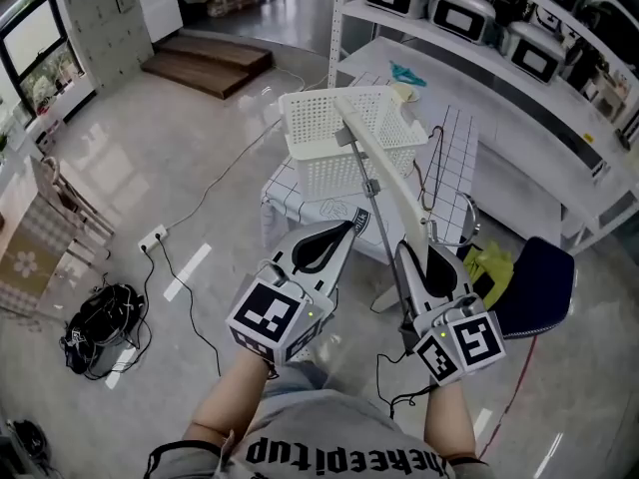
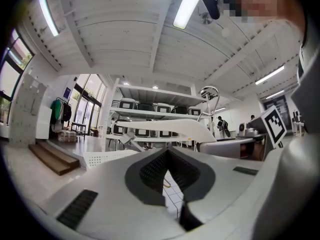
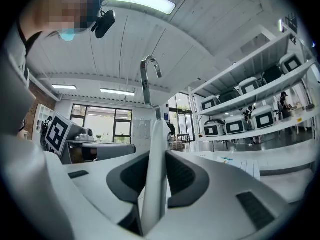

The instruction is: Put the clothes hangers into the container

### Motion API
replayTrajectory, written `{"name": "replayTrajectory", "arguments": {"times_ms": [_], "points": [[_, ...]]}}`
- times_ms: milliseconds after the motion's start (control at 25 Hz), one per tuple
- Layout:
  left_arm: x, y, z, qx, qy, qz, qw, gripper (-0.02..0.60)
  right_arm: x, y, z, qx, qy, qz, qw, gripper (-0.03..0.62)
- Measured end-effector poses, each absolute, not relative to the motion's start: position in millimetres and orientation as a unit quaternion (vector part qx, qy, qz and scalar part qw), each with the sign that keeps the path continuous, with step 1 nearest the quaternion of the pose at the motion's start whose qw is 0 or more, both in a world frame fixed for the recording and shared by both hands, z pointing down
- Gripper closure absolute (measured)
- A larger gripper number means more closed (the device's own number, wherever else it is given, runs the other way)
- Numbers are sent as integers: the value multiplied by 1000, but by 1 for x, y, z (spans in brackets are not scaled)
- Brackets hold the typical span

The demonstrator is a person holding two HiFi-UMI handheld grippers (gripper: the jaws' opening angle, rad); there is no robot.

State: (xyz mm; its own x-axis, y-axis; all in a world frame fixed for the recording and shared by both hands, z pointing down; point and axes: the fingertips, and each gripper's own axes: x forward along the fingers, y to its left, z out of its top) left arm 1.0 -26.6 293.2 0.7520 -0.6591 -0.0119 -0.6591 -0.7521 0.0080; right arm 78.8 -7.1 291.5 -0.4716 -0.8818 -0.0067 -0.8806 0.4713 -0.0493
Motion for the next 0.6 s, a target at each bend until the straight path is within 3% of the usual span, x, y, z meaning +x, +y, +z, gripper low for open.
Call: {"name": "replayTrajectory", "arguments": {"times_ms": [600], "points": [[-43, -103, 301, 937, -348, -7, 7, 572, 47, -88, 291, -522, 853, -24, 14, 517]]}}
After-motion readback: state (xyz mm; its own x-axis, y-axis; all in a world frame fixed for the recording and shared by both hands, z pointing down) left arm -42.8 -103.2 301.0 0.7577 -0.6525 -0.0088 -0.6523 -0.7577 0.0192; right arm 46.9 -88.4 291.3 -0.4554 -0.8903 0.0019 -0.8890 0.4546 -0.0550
